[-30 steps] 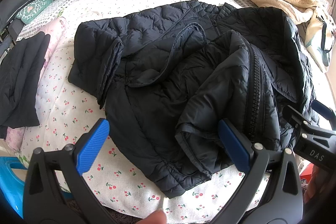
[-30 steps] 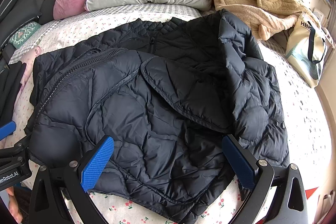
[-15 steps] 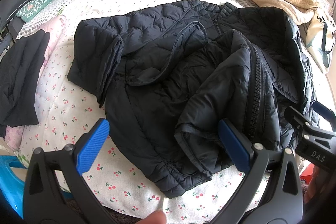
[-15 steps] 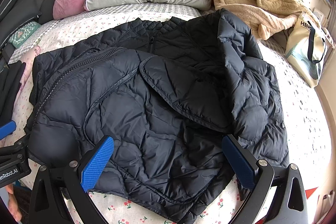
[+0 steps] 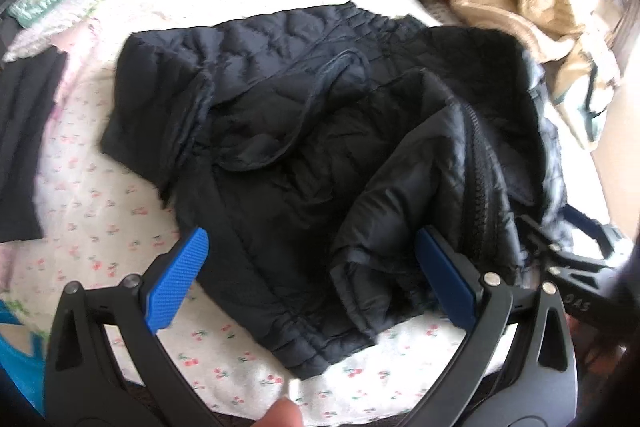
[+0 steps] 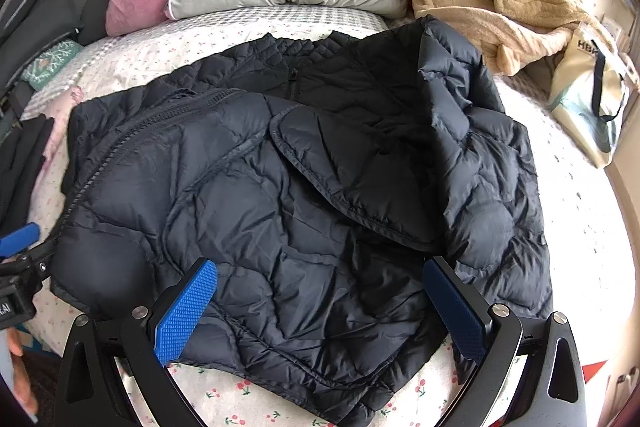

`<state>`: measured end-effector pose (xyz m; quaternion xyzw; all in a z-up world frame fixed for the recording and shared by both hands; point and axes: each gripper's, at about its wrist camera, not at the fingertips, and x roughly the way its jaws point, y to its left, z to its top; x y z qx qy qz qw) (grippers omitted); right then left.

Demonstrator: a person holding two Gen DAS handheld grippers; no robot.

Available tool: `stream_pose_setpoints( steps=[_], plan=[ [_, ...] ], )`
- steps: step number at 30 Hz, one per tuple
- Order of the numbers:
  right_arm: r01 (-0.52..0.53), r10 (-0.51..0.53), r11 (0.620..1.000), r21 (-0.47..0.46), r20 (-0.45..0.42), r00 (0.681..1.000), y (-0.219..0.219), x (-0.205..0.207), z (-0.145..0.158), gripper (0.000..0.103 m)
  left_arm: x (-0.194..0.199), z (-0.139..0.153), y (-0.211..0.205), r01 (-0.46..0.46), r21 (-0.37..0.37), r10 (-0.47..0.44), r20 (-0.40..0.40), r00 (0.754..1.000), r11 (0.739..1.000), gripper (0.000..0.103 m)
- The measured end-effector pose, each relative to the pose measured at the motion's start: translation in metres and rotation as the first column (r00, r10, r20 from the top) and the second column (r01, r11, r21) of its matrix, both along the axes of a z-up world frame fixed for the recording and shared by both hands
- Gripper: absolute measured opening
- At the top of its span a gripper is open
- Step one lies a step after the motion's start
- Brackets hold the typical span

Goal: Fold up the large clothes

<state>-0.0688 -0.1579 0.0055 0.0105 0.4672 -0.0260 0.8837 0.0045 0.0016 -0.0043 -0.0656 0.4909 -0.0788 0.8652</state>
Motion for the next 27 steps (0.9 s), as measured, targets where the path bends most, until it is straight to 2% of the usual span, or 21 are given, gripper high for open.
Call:
stream_pose_setpoints(
  steps=[2,4,10,13,15,18,21,24,27],
  plan=[
    [-0.027,0.026,0.999,0.031,0.009,1.0,-0.005,0.002,0.003,0.103,0.007,0.0,0.004,0.035,-0.057,-0.036,-0.023,0.999,0.998,0.103],
    [-0.052,0.051,0.998,0.047,0.022,0.998,-0.012,0.007,0.009,0.103,0.015,0.004,0.007,0.057,-0.064,-0.059,-0.031,0.998,0.996,0.103],
    [-0.026,0.021,0.997,0.078,0.054,0.998,-0.067,0.039,0.04,0.103,0.055,0.036,0.029,0.056,0.03,-0.058,0.05,0.997,0.998,0.103],
    [0.021,-0.025,0.993,0.113,0.037,0.999,-0.105,0.065,0.049,0.103,0.089,0.037,0.047,0.033,0.055,-0.036,0.041,0.999,0.998,0.103],
    [0.06,-0.064,0.991,0.122,0.03,0.997,-0.123,0.084,0.052,0.103,0.116,0.032,0.057,0.003,0.095,-0.007,0.043,0.999,0.995,0.103],
    [0.116,-0.121,0.981,0.156,0.023,0.992,-0.147,0.112,0.052,0.103,0.163,0.02,0.071,-0.046,0.192,0.031,0.081,0.996,0.98,0.103],
    [0.127,-0.133,0.975,0.18,0.021,0.991,-0.15,0.132,0.045,0.103,0.204,0.002,0.089,-0.086,0.263,0.064,0.09,0.994,0.961,0.101],
    [0.104,-0.109,0.981,0.166,0.018,0.994,-0.136,0.149,0.031,0.103,0.236,-0.021,0.11,-0.113,0.279,0.101,0.056,0.993,0.954,0.099],
    [0.1,-0.102,0.991,0.091,0.01,0.995,-0.123,0.164,0.016,0.102,0.264,-0.048,0.133,-0.148,0.302,0.157,-0.007,0.988,0.942,0.099]
  ],
)
